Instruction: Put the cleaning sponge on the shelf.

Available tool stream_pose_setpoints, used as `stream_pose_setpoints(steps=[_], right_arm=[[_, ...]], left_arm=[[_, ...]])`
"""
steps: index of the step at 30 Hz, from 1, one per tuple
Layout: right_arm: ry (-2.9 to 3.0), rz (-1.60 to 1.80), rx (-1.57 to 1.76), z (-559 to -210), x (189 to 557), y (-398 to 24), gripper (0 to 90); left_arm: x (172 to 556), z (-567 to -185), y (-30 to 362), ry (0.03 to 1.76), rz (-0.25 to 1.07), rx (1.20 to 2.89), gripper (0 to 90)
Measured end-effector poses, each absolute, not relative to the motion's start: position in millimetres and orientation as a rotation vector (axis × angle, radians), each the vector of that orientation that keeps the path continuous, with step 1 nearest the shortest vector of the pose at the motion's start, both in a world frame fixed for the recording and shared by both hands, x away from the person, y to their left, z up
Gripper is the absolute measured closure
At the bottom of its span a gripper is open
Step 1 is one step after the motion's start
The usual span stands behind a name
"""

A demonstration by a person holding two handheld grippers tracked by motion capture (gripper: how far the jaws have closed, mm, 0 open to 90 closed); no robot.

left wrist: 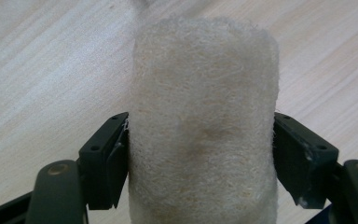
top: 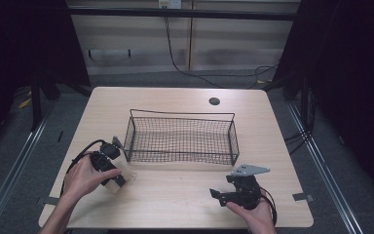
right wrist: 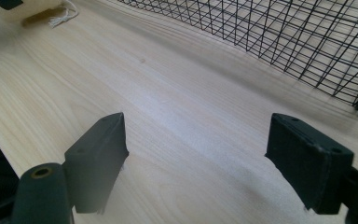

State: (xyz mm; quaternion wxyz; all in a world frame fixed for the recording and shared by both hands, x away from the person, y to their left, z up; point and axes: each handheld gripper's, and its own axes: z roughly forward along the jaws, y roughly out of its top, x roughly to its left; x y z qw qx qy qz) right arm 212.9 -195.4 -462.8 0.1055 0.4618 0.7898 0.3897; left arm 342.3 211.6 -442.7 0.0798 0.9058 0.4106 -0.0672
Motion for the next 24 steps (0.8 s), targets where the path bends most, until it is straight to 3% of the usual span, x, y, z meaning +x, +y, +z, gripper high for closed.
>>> stream_pose_setpoints(steps=[17,24], right_arm=[[2.312,1.154,1.373,-462,214,-198,19.7],[2.307,1.154,1.383,-462,214,-198,19.3]], left_arm=[[336,-422,226,1.236,-0.199,2.624,27.1],[331,-408,229,1.165,-0.214,2.628,27.0]])
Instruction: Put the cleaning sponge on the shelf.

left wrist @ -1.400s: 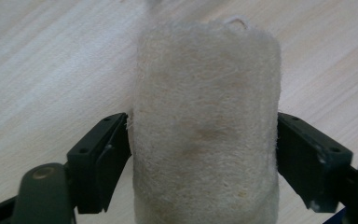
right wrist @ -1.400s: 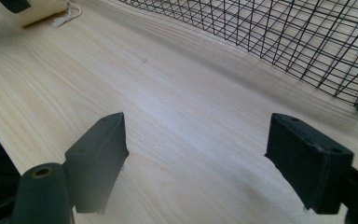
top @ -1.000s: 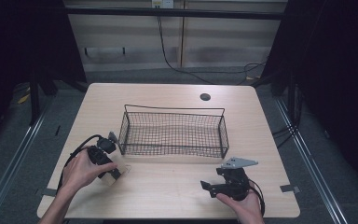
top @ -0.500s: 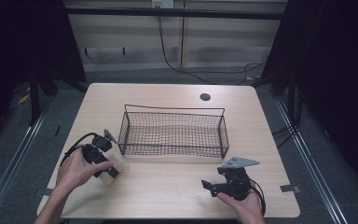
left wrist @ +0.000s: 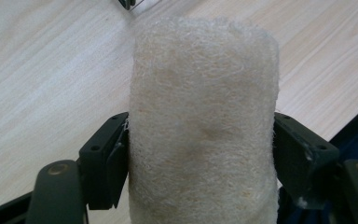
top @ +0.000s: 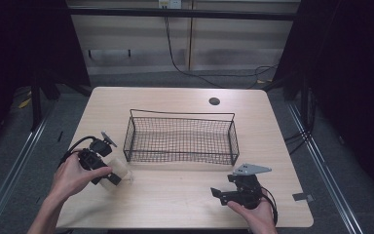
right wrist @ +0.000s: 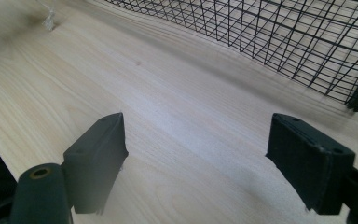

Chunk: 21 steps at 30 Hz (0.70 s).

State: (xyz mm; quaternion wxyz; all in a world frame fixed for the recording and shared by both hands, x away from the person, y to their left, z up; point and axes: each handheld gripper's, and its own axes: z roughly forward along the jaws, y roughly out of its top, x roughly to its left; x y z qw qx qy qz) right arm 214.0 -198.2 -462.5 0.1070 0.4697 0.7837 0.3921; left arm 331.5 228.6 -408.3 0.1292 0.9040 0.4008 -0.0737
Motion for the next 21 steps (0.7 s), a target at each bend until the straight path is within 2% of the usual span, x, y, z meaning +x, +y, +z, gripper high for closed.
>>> stream_pose_setpoints(steps=[21], right_arm=[[2.312,1.159,1.401,-465,214,-195,19.3]], left_arm=[[329,-383,241,1.097,-0.306,2.581,27.1]])
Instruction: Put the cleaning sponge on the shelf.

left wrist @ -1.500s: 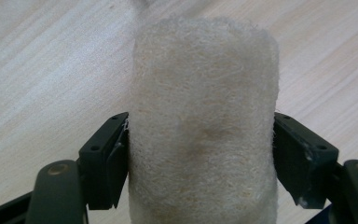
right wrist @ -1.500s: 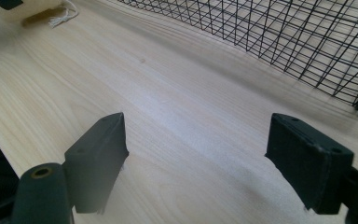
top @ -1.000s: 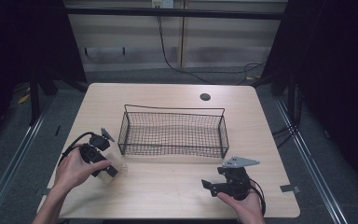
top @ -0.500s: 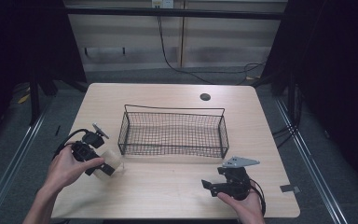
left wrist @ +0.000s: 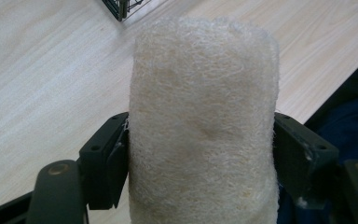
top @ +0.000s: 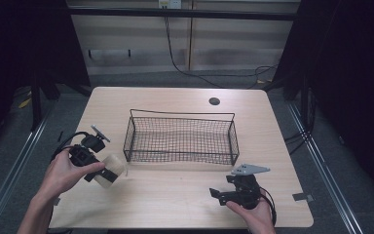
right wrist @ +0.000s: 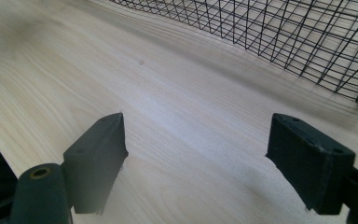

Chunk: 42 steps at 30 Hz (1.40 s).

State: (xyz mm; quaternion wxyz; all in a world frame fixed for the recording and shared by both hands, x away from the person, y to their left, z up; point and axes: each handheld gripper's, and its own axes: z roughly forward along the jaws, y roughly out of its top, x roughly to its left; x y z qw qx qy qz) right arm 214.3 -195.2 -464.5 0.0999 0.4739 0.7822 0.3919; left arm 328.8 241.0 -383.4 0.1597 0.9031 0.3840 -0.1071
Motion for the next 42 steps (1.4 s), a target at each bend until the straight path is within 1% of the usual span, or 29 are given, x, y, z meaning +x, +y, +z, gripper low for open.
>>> stream_pose_setpoints(steps=[2,5,12,14,15,17,22,42], right_arm=[[2.311,1.162,1.399,-464,214,-195,19.3],[2.311,1.164,1.402,-464,215,-196,19.3],[2.303,1.161,1.414,-464,215,-197,19.3],[2.304,1.162,1.412,-464,215,-197,19.2],[2.306,1.162,1.413,-464,215,-197,19.3],[2.306,1.163,1.413,-464,216,-197,19.3],[2.304,1.161,1.418,-464,216,-198,19.3],[2.31,1.163,1.418,-465,215,-198,19.3]], left_arm=[[328,-379,244,1.103,-0.305,2.544,27.1],[329,-374,246,1.147,-0.268,2.543,27.1],[333,-364,246,1.128,-0.269,2.547,27.1],[334,-361,246,1.118,-0.275,2.542,27.1],[337,-359,246,1.106,-0.309,2.53,27.1],[340,-358,246,1.112,-0.334,2.487,27.1],[342,-352,246,1.125,-0.313,2.496,27.1],[354,-323,232,1.071,-0.297,2.546,27.1]])
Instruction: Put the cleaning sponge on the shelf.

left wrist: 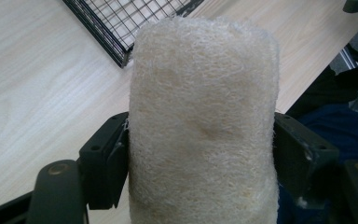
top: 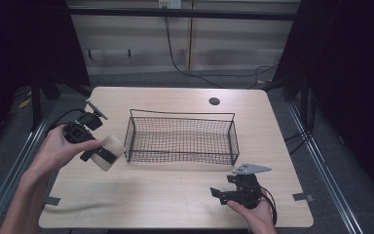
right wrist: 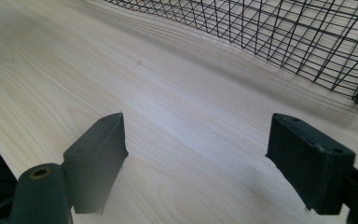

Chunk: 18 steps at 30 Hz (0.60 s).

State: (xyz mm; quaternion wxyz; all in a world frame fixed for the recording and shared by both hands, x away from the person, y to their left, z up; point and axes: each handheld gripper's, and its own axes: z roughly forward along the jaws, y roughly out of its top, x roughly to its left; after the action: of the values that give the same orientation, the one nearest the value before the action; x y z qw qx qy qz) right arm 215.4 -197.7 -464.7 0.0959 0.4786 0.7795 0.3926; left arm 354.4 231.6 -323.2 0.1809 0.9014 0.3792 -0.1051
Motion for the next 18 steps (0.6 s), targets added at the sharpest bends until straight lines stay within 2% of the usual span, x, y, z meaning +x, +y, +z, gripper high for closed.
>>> stream_pose_setpoints(steps=[18], right_arm=[[2.311,1.163,1.415,-464,215,-198,19.3]], left_arm=[[377,-312,220,1.169,-0.287,2.482,27.1]])
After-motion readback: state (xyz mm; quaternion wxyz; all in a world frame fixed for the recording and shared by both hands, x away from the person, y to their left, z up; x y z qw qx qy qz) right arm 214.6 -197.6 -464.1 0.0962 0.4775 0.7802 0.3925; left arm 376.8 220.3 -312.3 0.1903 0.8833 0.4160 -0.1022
